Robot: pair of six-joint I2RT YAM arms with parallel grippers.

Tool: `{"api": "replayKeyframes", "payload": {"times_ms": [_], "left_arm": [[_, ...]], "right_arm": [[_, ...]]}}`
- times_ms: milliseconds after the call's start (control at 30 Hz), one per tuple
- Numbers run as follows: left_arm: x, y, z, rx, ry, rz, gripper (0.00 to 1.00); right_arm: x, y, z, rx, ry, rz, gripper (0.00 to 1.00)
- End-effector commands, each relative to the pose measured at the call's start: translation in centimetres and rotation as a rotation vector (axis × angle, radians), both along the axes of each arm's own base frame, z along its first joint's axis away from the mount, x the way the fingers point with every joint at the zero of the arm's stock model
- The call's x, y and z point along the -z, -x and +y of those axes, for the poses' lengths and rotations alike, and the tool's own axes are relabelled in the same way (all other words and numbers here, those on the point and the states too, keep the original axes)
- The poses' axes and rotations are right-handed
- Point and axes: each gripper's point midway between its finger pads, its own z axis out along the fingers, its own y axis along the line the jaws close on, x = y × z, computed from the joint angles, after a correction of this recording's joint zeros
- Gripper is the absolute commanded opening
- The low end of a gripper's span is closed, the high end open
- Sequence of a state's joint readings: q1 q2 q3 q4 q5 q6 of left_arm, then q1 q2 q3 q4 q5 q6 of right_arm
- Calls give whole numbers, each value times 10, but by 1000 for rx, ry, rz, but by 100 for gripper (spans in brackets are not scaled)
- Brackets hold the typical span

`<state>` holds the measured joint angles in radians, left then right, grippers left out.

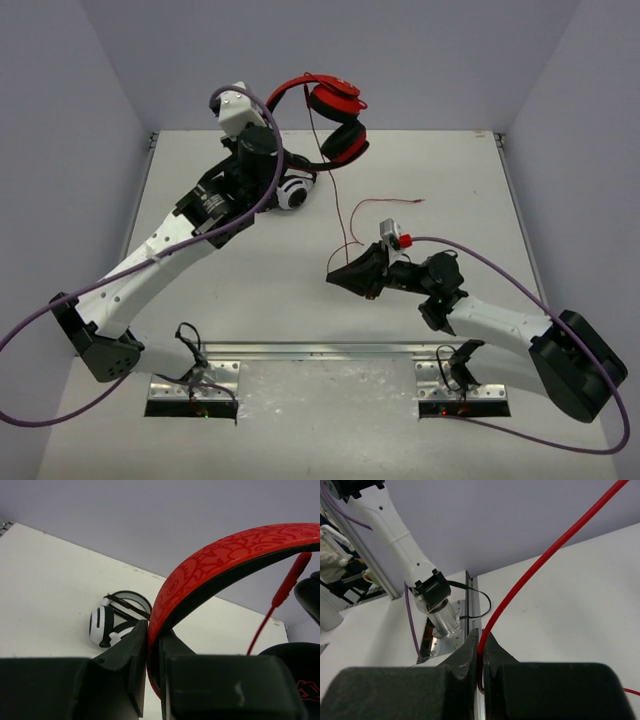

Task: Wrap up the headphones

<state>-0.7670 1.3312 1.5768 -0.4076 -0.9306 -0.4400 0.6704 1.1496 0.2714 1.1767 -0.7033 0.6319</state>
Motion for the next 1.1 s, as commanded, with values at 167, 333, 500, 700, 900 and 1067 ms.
{"api": "replayKeyframes", "payload": {"times_ms": [167,333,500,700,900,1067], "left_arm": [[-6,-27,5,-99,80,-50,0],[58,-59,39,-222,-26,74,1],[142,-58,43,-269,-152,244,0],[179,-17,-6,20,-277,202,1],[233,31,-50,319,-433,233,0],[275,70,-68,560,-420,243,0]], "right_arm": [[18,1,3,39,155,39,1],[17,0,4,134,390,-21,1],[-4,-12,-5,197,566,-73,1],[-7,-34,-22,266,799,-109,1],[-20,-56,-43,333,961,-239,1],[-39,-81,-61,487,991,-367,1]]}}
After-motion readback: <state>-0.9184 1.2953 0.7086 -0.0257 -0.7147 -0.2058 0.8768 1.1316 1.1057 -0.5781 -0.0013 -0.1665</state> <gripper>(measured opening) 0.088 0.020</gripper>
